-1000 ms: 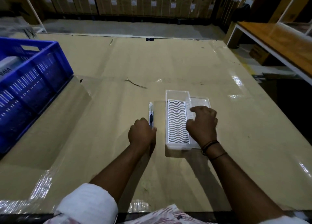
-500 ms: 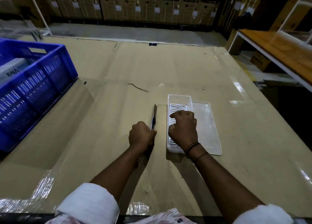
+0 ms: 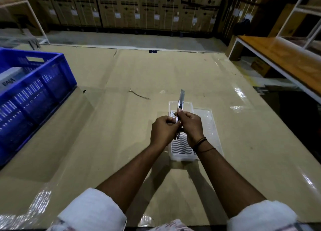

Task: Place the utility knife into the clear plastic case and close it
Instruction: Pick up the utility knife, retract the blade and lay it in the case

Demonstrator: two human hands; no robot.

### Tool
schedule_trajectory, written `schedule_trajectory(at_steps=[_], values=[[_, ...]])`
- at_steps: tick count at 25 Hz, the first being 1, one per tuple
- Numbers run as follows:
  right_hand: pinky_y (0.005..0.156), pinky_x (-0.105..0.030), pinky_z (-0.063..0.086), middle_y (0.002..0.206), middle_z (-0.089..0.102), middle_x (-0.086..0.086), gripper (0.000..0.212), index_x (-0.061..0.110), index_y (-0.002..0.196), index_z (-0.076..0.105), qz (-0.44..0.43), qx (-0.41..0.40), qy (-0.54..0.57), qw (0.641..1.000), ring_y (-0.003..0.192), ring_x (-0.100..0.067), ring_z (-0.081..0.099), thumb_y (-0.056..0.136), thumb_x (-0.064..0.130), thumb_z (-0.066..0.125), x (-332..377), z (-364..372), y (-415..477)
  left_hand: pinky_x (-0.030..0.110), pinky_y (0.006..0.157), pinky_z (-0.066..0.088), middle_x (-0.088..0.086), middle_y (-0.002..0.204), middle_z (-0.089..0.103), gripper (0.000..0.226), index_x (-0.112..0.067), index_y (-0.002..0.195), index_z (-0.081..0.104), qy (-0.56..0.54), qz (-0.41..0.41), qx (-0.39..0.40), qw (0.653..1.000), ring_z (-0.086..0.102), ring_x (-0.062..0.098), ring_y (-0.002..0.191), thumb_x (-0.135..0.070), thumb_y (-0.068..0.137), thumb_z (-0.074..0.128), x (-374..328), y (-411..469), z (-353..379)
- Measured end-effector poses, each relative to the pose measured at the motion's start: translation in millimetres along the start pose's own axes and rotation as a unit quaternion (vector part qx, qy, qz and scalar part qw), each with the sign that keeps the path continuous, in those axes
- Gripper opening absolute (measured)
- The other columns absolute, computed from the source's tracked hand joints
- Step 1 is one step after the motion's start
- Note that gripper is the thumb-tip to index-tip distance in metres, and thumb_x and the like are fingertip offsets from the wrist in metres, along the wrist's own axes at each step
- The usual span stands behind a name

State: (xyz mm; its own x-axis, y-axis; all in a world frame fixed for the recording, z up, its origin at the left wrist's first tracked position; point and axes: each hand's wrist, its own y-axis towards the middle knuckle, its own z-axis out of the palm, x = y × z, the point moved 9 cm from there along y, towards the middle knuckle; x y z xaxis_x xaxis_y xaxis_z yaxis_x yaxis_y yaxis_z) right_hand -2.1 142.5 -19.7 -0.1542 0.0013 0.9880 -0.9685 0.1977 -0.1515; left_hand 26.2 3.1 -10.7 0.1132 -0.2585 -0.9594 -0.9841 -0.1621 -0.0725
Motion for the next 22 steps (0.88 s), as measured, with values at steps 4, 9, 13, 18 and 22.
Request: schedule_trajectory(at_steps=[4,9,13,18,22], values=[[0.077,-0.049,0.057,0.086,0.072,-0.026,0.029,0.002,0.085,0.076,0.004,-0.03,0.003,1.0,0.075,-0.028,0.065,0.089,0.03,0.069,-5,-24,12,0.024,0.068,0.059,-0.006,0.104,0.076,0.049,-0.024,0.126,0.061,0.075,0.072,0.069,0.992,0.074,0.008,0.073,-0.031,0.082,0.082,-2,-5,27],[0.072,-0.041,0.054,0.073,0.067,-0.009,0.03,0.001,0.082,0.073,-0.036,-0.011,-0.032,0.999,0.069,-0.021,0.062,0.09,0.029,0.066,-7,-23,12,0.021,0.069,0.052,-0.008,0.113,0.065,0.114,-0.04,0.162,0.018,0.188,0.161,0.162,0.955,0.067,0.003,0.073,-0.028,0.073,0.089,0,-13,45],[0.079,-0.052,0.058,0.077,0.064,-0.017,0.031,-0.006,0.089,0.07,-0.027,0.0,-0.009,1.0,0.072,-0.027,0.061,0.093,0.024,0.063,-19,-16,9,0.034,0.069,0.056,-0.005,0.095,0.069,0.113,-0.04,0.162,0.022,0.214,0.169,0.144,0.951,0.066,0.013,0.076,-0.024,0.072,0.089,5,-11,37],[0.063,-0.032,0.058,0.078,0.065,-0.014,0.02,-0.003,0.092,0.073,-0.009,0.008,0.038,0.999,0.075,-0.026,0.062,0.093,0.013,0.061,-26,-11,3,0.026,0.065,0.05,-0.011,0.101,0.068,0.105,-0.04,0.158,0.03,0.227,0.19,0.131,0.946,0.06,0.004,0.072,-0.029,0.071,0.088,11,-12,35],[0.065,-0.036,0.051,0.077,0.064,-0.016,0.021,0.0,0.093,0.074,-0.022,-0.001,0.021,1.0,0.07,-0.027,0.06,0.089,0.003,0.053,-26,-12,3,0.029,0.073,0.053,-0.005,0.117,0.067,0.111,-0.034,0.162,0.024,0.258,0.182,0.13,0.94,0.063,0.011,0.082,-0.03,0.072,0.089,14,-10,38]])
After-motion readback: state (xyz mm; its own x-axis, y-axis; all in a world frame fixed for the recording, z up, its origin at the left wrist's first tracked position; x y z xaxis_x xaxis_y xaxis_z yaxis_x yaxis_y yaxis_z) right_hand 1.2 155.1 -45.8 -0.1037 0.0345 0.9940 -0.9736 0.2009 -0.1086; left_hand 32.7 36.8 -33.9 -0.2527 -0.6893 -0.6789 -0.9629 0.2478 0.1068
